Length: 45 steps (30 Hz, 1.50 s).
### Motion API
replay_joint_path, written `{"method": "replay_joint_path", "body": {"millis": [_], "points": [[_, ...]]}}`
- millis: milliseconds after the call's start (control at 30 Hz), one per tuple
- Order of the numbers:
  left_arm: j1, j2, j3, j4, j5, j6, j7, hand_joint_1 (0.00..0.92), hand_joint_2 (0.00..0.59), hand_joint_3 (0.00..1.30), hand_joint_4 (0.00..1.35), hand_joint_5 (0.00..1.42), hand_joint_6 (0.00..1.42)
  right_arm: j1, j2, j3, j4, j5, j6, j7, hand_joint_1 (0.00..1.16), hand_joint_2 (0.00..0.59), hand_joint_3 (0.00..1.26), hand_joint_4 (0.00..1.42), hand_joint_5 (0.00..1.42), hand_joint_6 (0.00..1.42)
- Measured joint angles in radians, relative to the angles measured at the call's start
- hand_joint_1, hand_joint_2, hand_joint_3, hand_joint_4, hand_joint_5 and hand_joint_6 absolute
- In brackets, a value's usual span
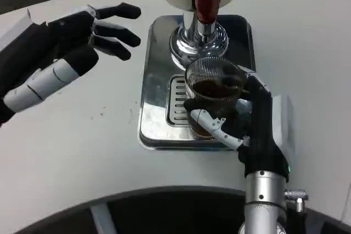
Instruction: Grasp the cup under the faucet to collect the drink, then remove the cup.
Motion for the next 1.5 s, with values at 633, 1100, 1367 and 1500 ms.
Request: {"method": "replay_joint_path", "body": {"millis": [633,1100,1367,1500], "points": [[0.094,0.011,0.032,0.023,0.073,-0.091,0.018,0.0,0.142,0.25,0.33,0.39,0.33,0.144,-0.037,-0.019,-0.201,-0.001,0.0,0.115,0.87,0.172,0.86,1.01,1.22,1.17],[0.164,0.026,0.02,0.095,0.184,-0.185,0.043,0.0,0.139,0.22,0.26,0.31,0.24,0.224,-0.075,-0.024,-0.338,-0.002,0.0,0.208,0.87,0.172,0.88,1.03,1.23,1.2],[0.186,0.031,0.008,0.111,0.247,-0.208,0.066,0.0,0.139,0.19,0.2,0.24,0.18,0.233,-0.075,-0.028,-0.345,-0.005,0.0,0.217,0.87,0.172,0.88,1.03,1.24,1.21],[0.209,0.045,-0.002,0.096,0.316,-0.209,0.087,0.0,0.139,0.17,0.16,0.18,0.15,0.233,-0.075,-0.026,-0.374,-0.01,0.0,0.229,0.87,0.172,0.88,1.03,1.24,1.22]]}}
